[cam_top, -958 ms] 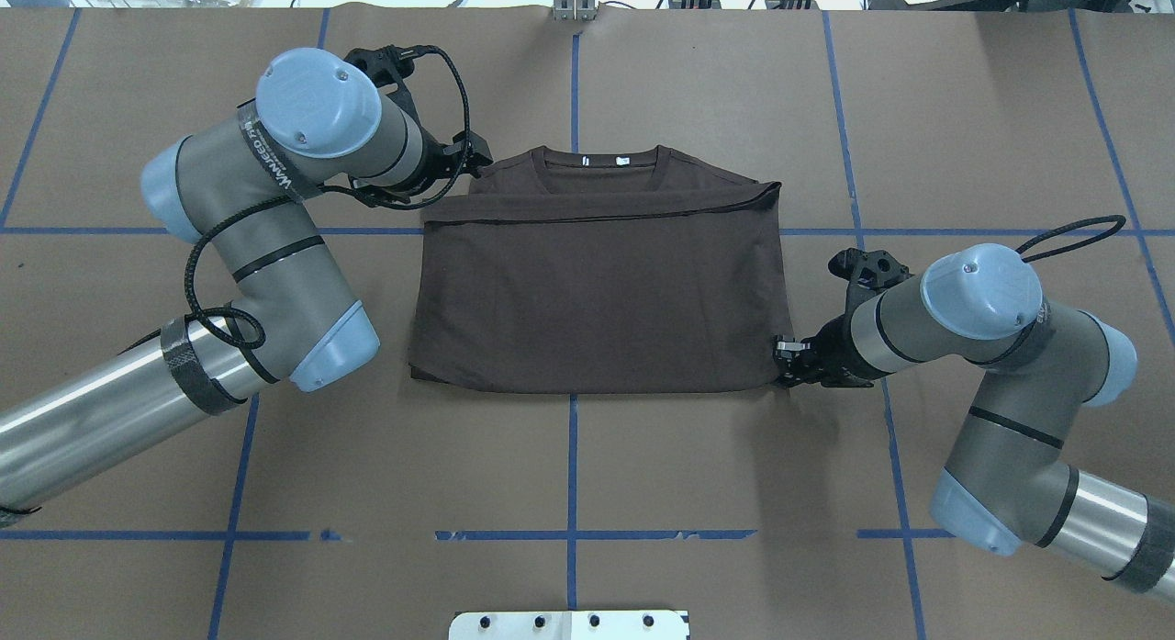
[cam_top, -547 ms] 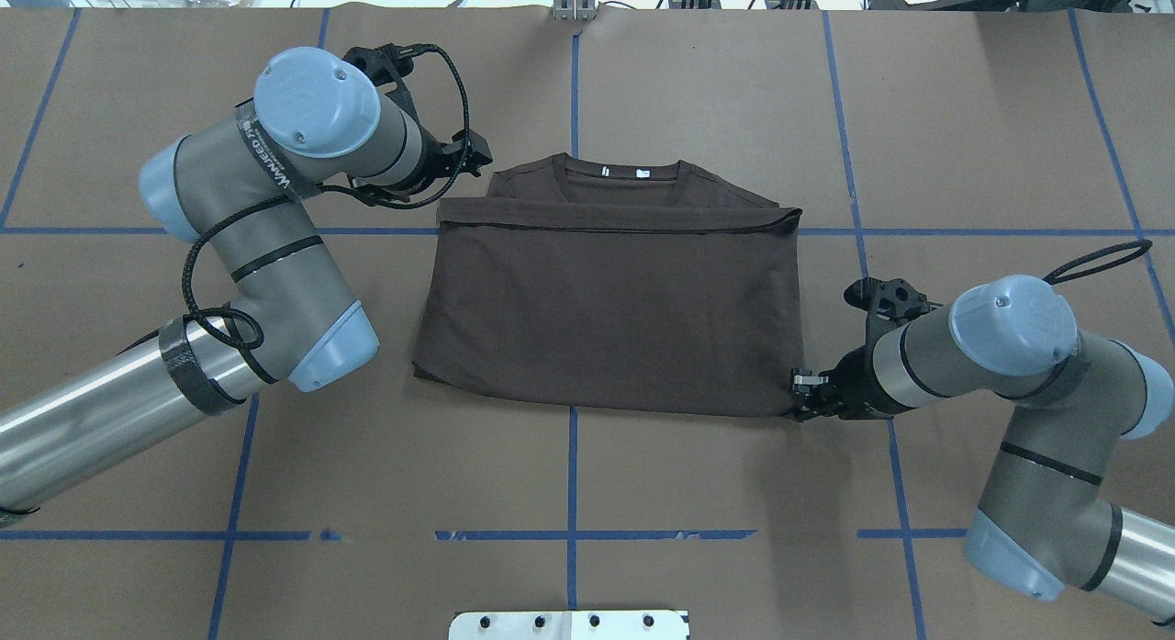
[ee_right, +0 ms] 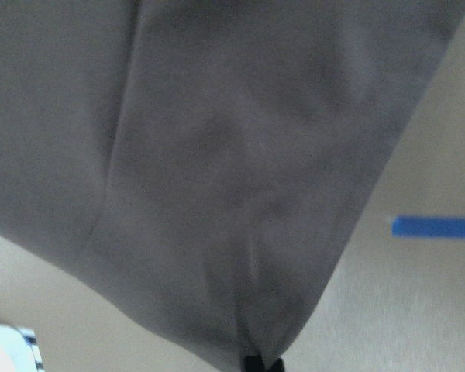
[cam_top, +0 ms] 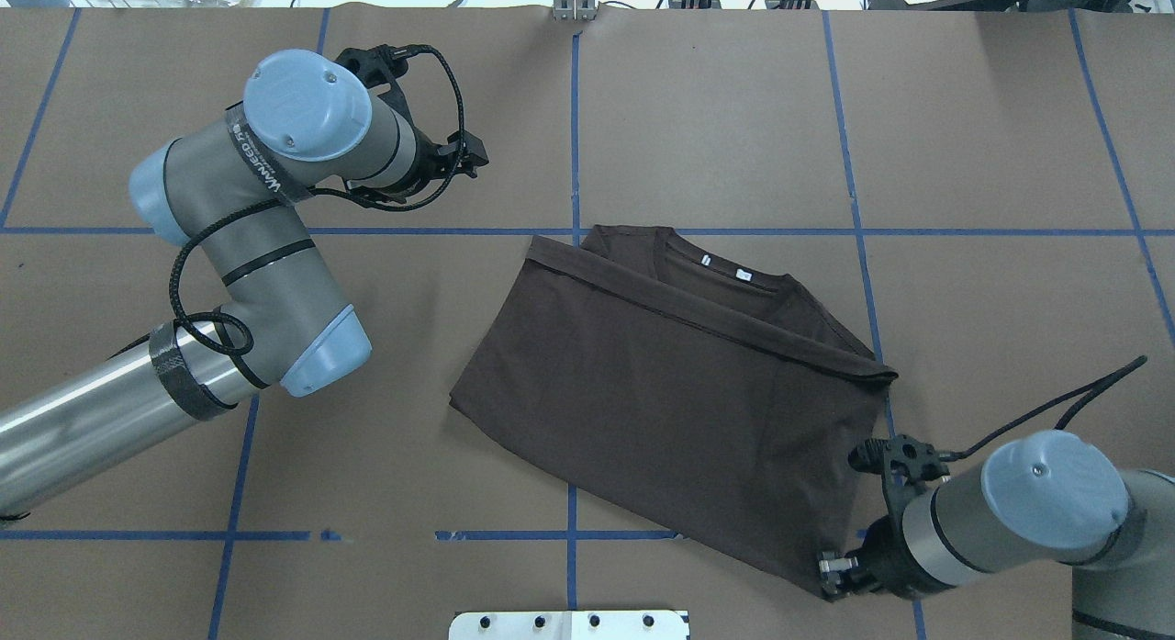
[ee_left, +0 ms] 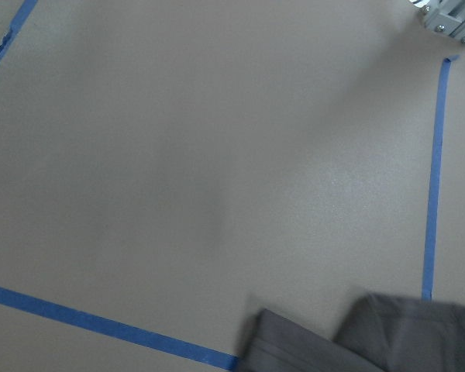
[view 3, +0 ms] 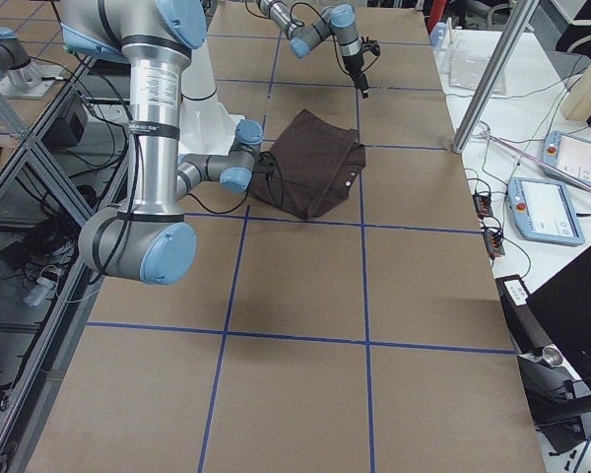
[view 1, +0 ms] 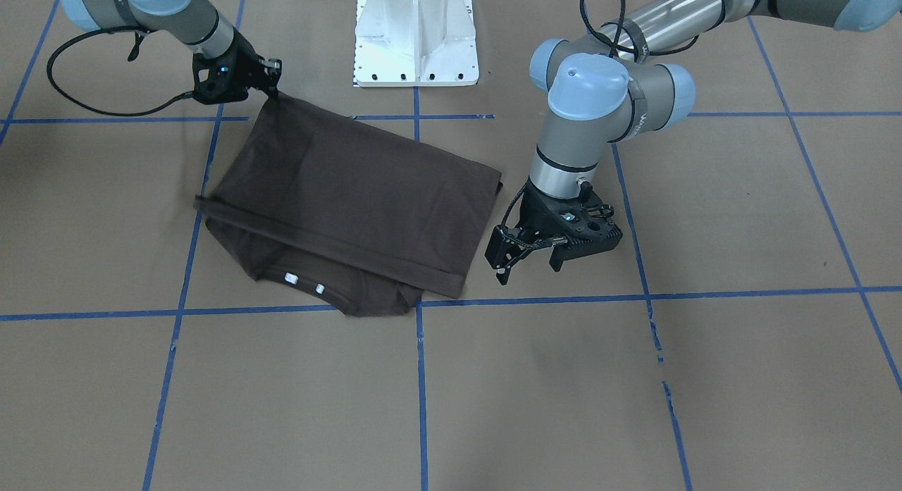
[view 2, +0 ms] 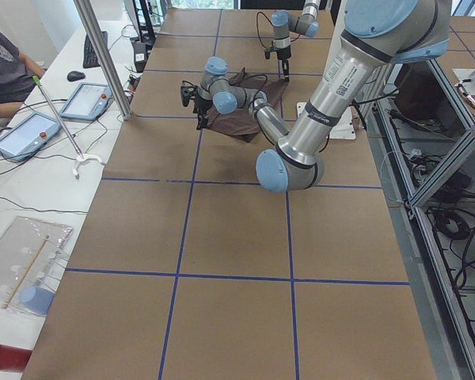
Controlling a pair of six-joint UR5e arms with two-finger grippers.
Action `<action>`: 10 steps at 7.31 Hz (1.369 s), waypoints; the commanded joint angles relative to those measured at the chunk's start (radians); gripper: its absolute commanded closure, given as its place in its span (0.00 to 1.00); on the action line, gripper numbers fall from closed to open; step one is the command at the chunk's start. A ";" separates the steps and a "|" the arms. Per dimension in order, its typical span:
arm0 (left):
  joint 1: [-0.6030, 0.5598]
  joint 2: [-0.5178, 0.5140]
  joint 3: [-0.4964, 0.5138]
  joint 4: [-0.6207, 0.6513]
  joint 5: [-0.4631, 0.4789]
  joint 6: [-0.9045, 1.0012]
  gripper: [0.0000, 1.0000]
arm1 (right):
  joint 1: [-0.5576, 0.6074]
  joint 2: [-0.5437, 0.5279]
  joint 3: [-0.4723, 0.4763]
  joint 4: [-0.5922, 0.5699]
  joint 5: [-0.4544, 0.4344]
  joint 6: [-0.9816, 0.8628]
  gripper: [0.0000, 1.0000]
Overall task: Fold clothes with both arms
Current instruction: 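Grasp the shirt's side edge with the right gripper and drag it away from the robot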
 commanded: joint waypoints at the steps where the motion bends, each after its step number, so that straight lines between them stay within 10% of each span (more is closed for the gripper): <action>1: 0.002 0.002 -0.013 0.000 -0.003 0.000 0.00 | -0.106 -0.032 0.053 0.002 0.003 0.061 0.01; 6: 0.243 0.154 -0.151 0.012 -0.004 -0.274 0.02 | 0.284 0.077 0.091 0.002 -0.003 0.097 0.00; 10: 0.360 0.155 -0.262 0.150 -0.004 -0.362 0.14 | 0.349 0.126 0.067 0.002 -0.008 0.097 0.00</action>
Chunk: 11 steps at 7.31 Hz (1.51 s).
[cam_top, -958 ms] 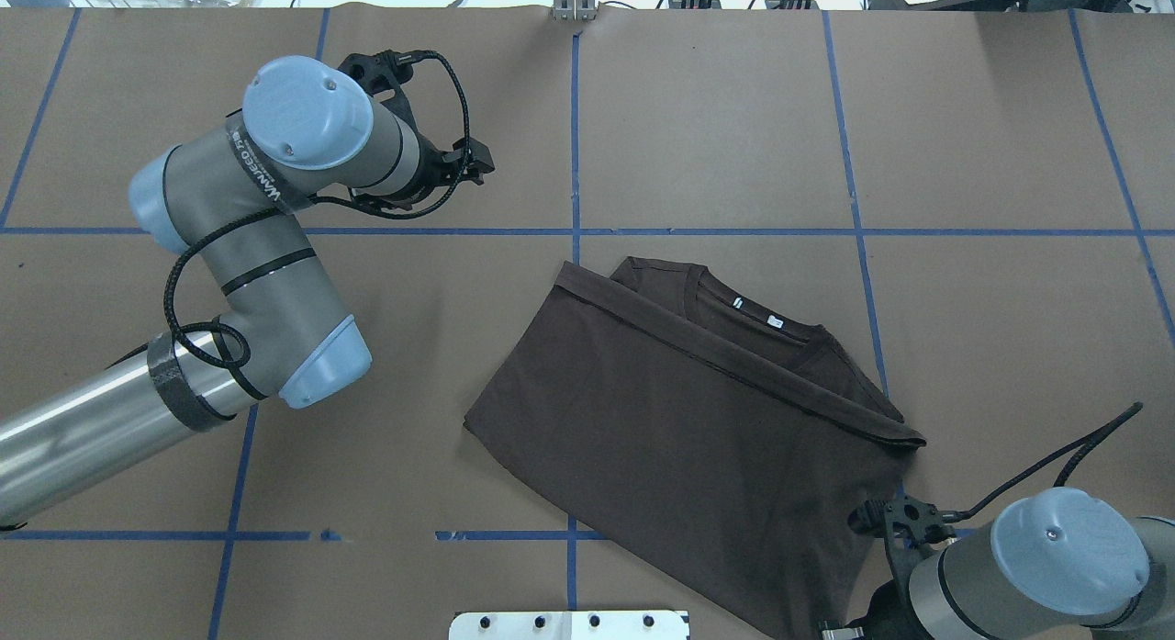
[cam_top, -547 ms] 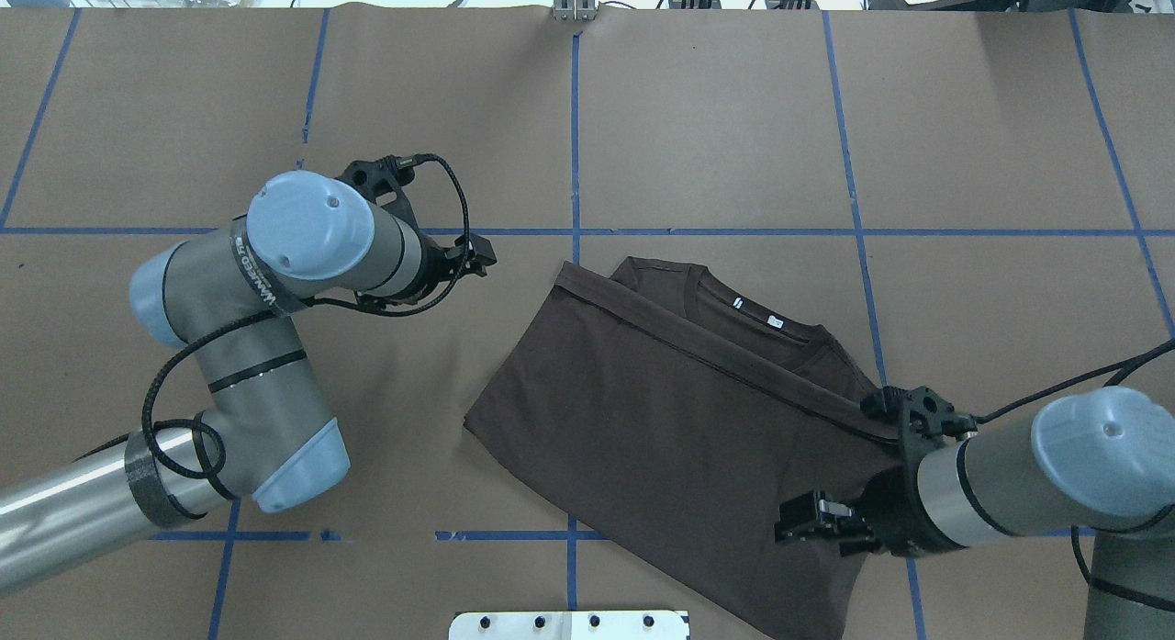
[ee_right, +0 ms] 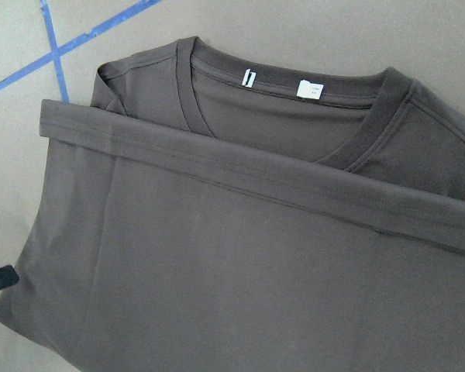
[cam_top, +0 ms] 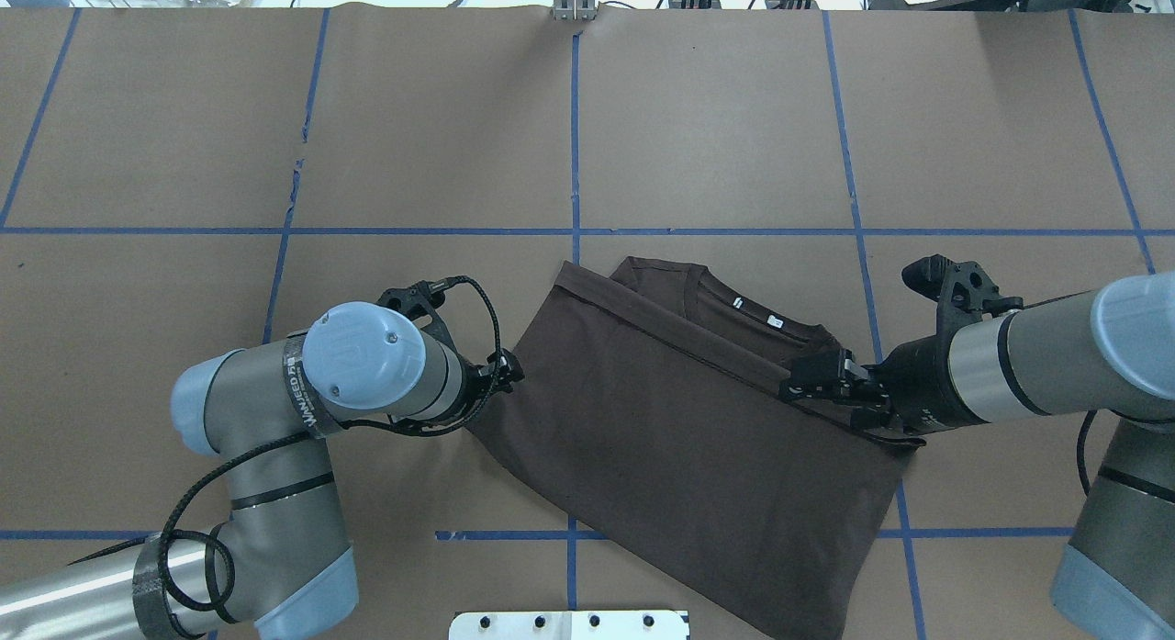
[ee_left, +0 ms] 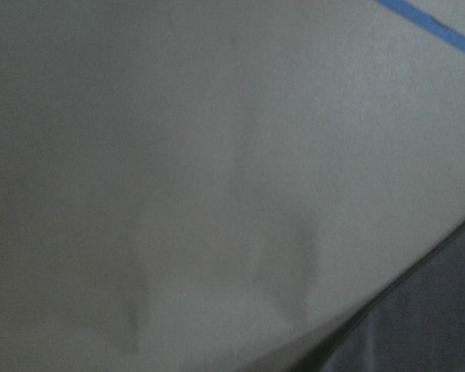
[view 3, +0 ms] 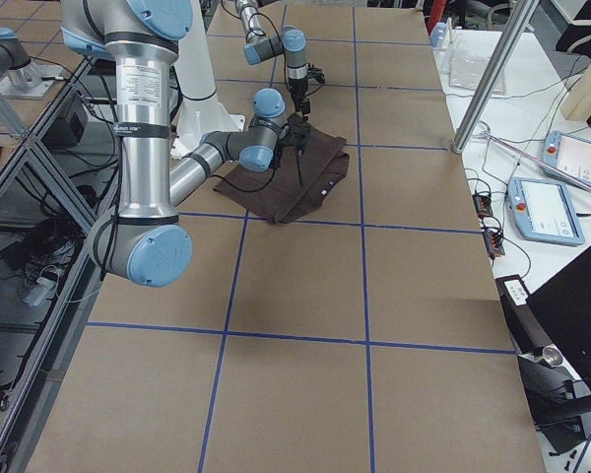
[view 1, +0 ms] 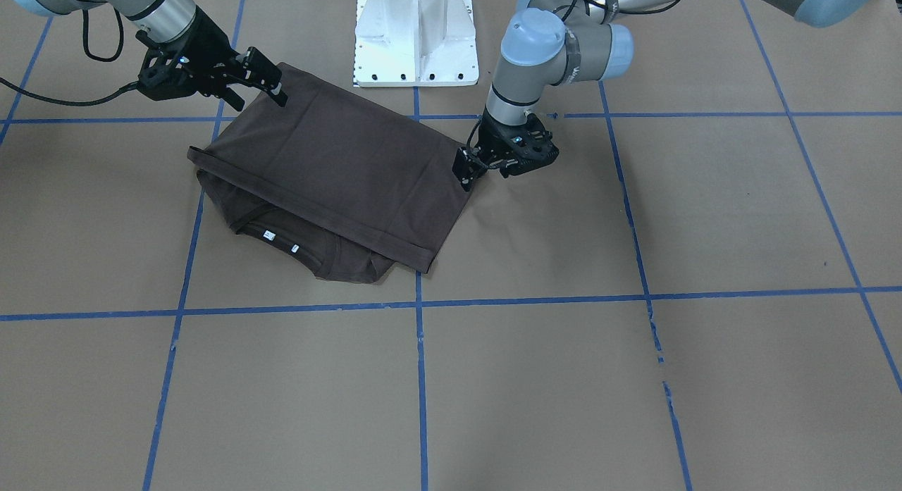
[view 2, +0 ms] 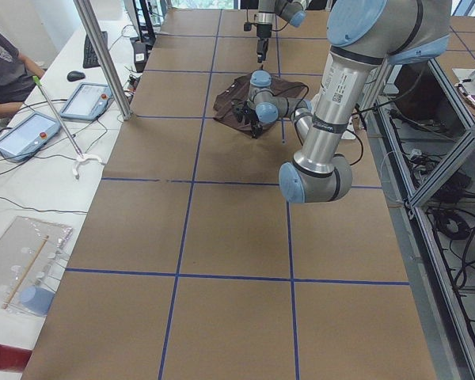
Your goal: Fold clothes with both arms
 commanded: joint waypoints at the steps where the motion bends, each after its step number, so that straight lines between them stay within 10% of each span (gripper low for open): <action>1: 0.034 0.003 -0.052 0.068 -0.001 -0.012 0.17 | 0.008 0.007 -0.003 0.000 0.000 0.000 0.00; 8: 0.055 -0.003 -0.018 0.056 0.004 -0.005 0.36 | 0.009 0.005 -0.007 -0.002 0.000 0.001 0.00; 9: 0.052 -0.003 -0.012 0.045 0.004 -0.003 0.46 | 0.009 0.005 -0.019 -0.002 0.000 0.001 0.00; 11: 0.052 -0.005 -0.007 0.038 0.019 0.003 1.00 | 0.009 0.005 -0.021 -0.002 0.001 0.001 0.00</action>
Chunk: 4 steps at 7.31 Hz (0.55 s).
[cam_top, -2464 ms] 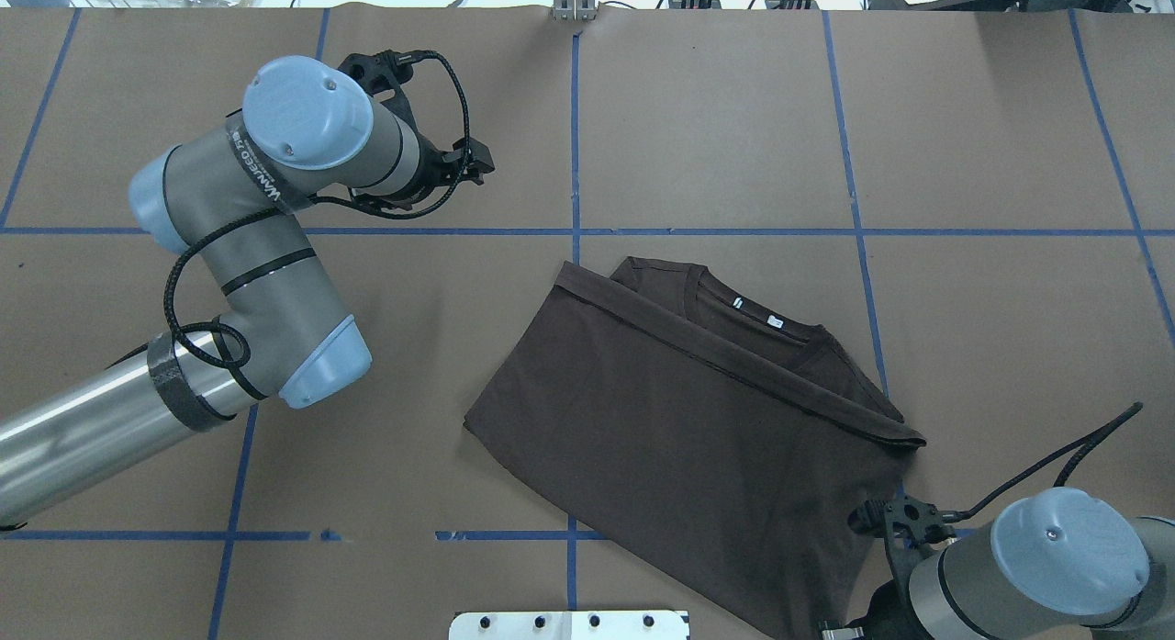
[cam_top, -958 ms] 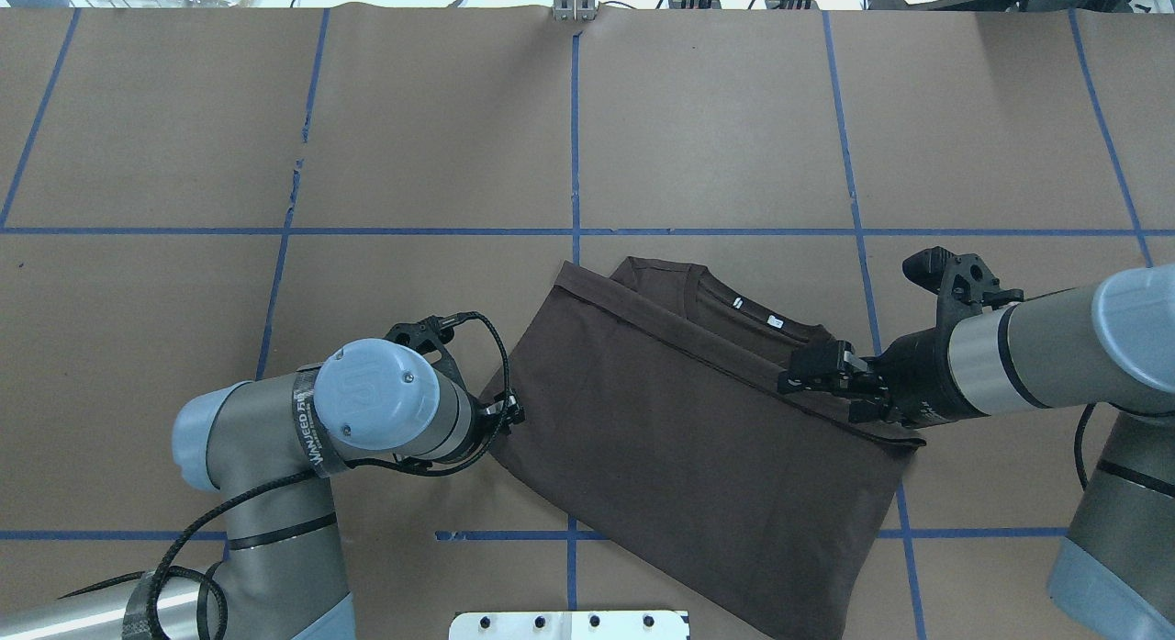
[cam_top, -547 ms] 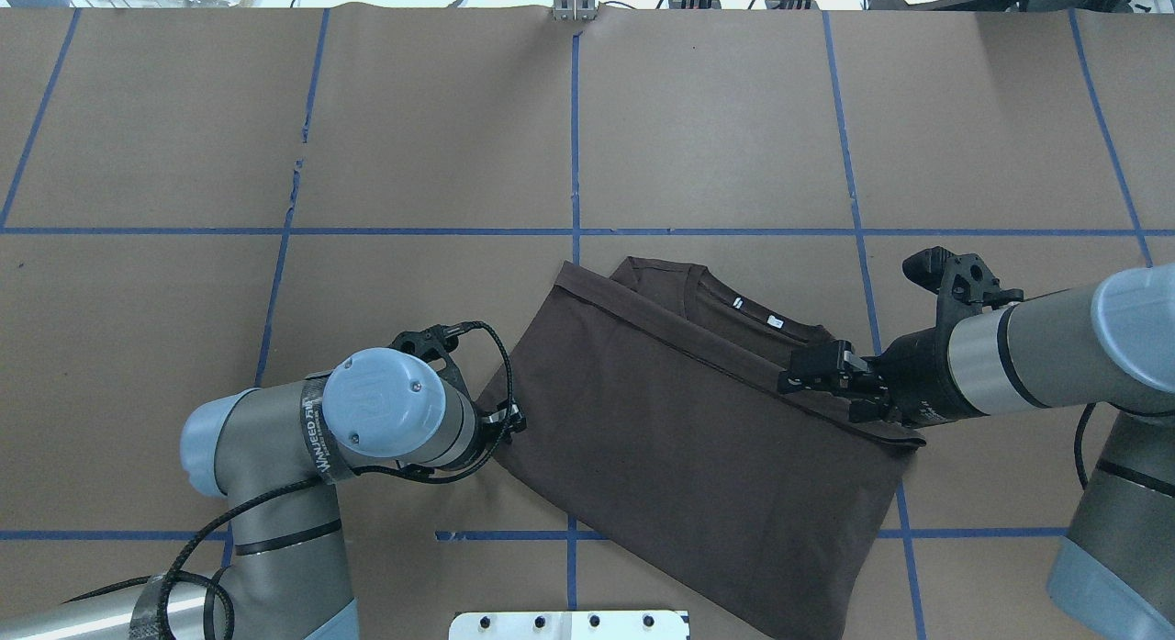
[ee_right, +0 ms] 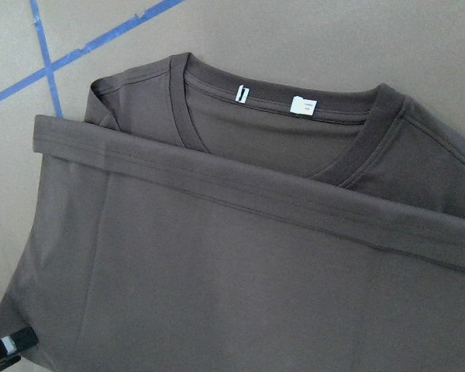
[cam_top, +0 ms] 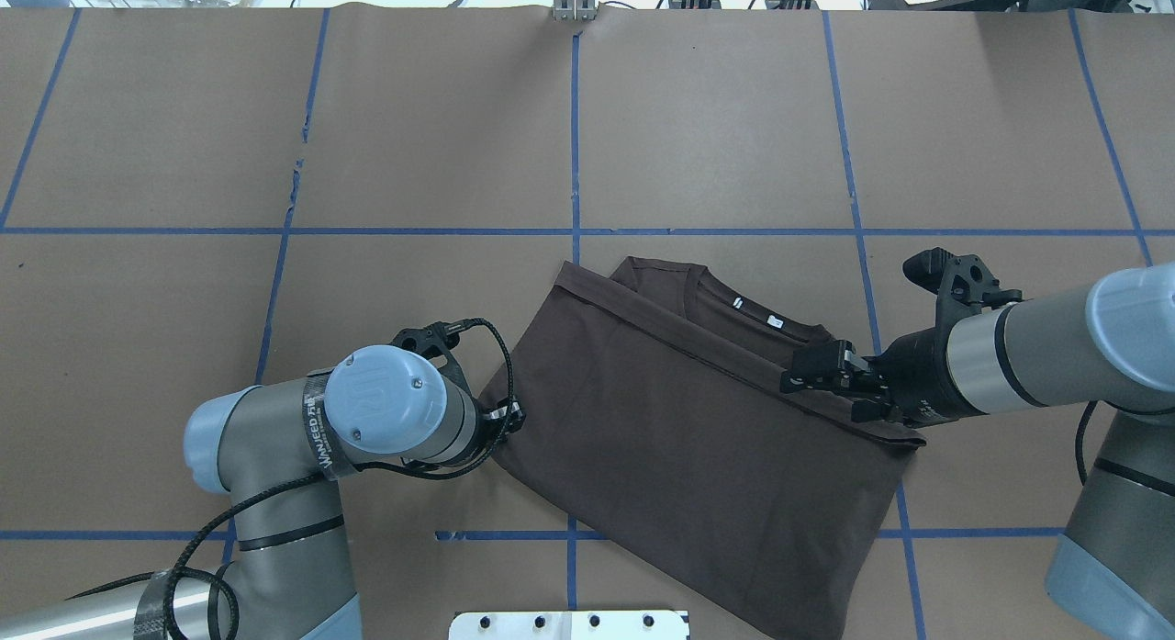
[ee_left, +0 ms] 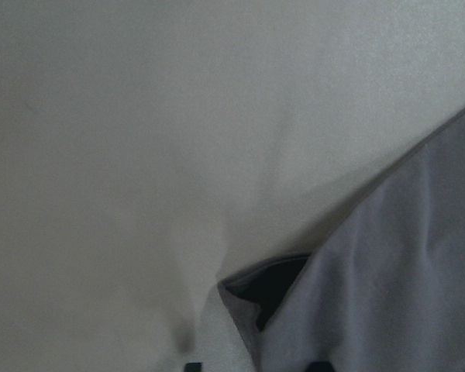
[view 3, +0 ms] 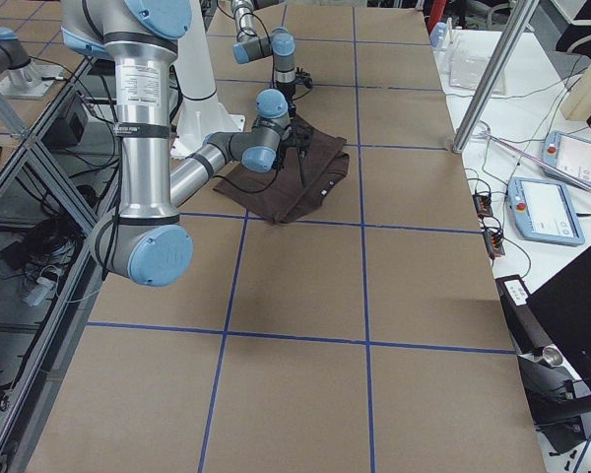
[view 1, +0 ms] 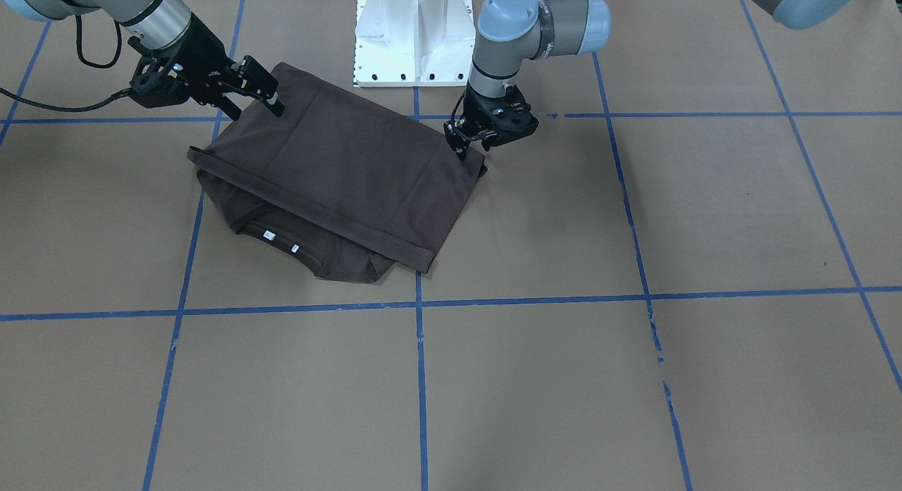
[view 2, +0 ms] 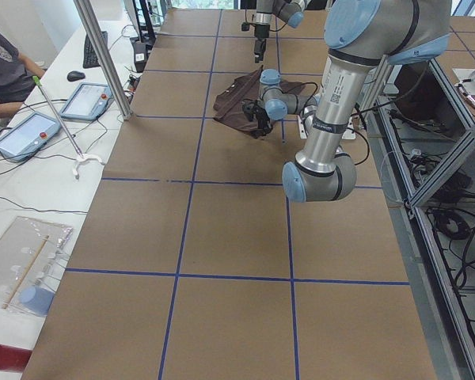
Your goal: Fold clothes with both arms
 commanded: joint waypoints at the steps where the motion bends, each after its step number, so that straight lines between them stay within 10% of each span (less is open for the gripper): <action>1: -0.005 -0.001 0.013 -0.031 0.020 0.010 1.00 | 0.002 -0.006 -0.001 0.002 0.003 0.000 0.00; 4: -0.062 -0.001 0.016 -0.038 0.018 0.054 1.00 | 0.002 -0.003 -0.002 0.002 -0.002 0.002 0.00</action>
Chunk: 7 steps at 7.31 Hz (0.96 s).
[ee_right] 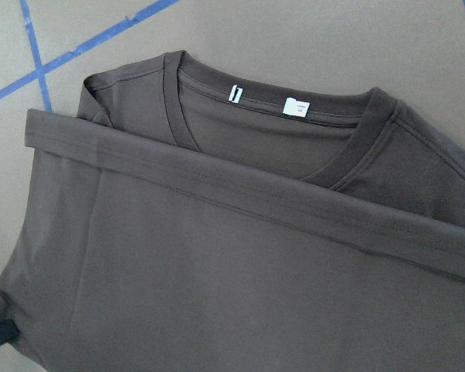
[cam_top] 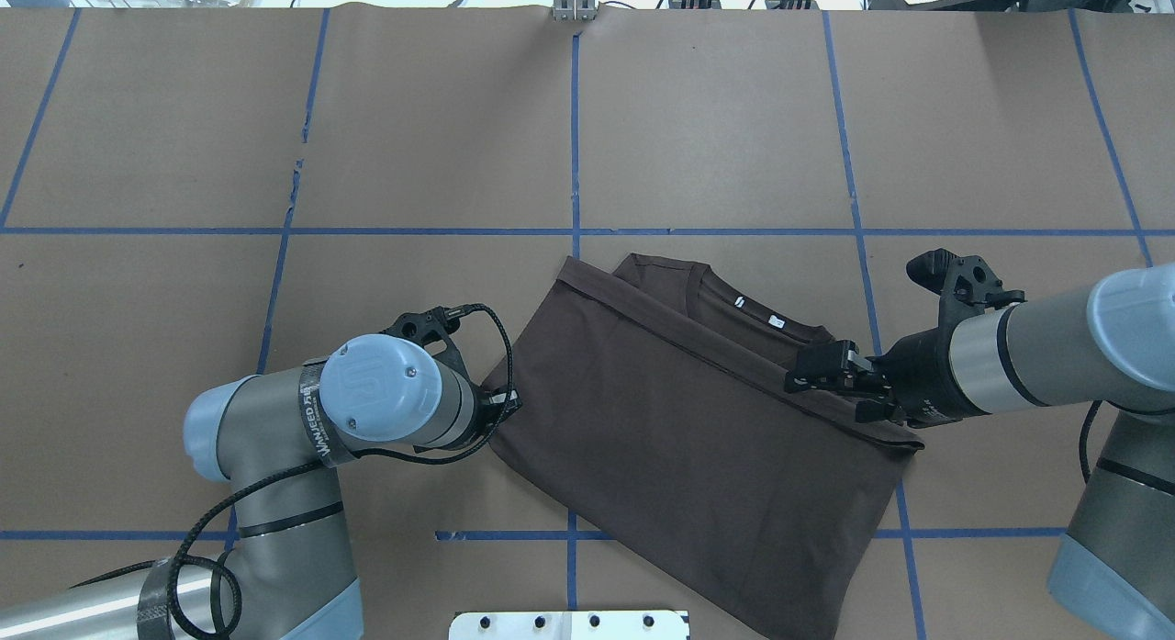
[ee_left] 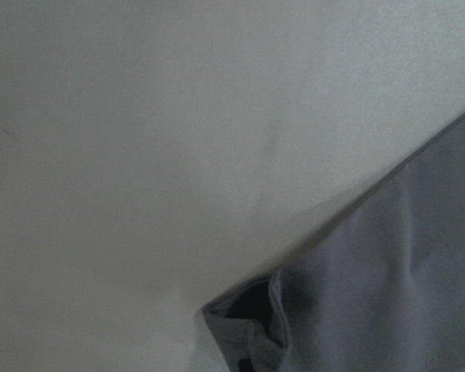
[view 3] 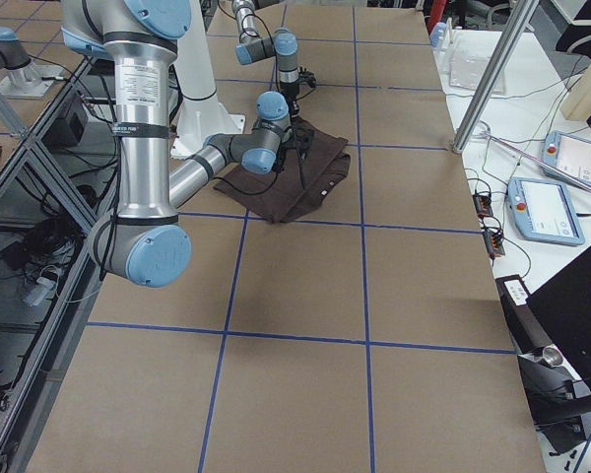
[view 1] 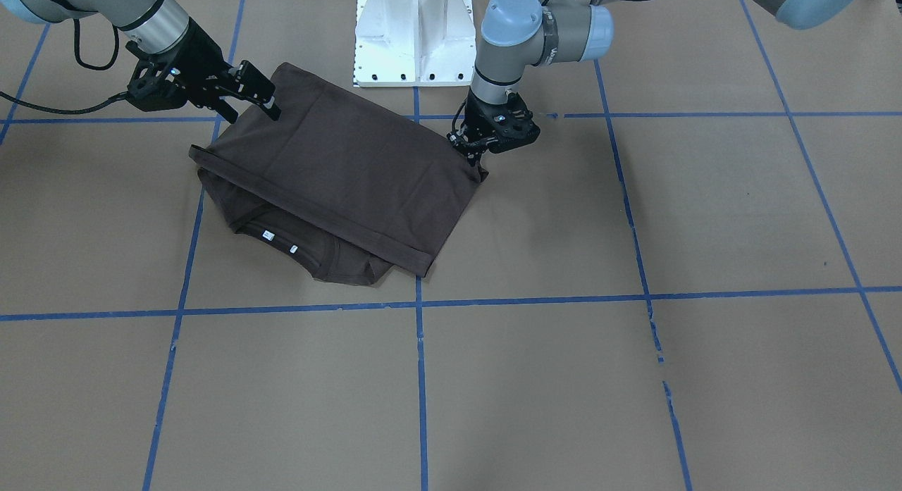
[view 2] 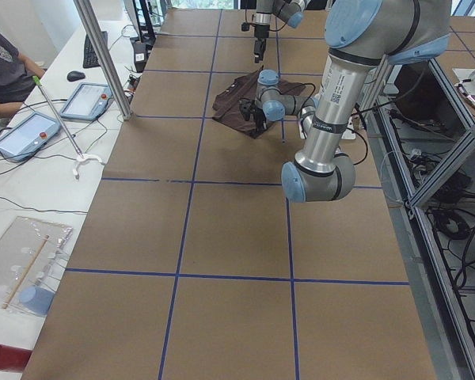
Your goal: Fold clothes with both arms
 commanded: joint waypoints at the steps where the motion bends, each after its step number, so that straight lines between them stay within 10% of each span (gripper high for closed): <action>1: -0.070 -0.002 0.003 0.006 -0.002 0.070 1.00 | -0.001 0.004 -0.001 0.000 -0.003 0.001 0.00; 3: -0.177 -0.021 0.058 -0.006 -0.005 0.136 1.00 | -0.001 0.001 -0.004 0.000 -0.003 0.001 0.00; 7: -0.366 -0.242 0.478 -0.226 0.001 0.351 1.00 | -0.001 0.006 -0.024 0.000 -0.019 0.001 0.00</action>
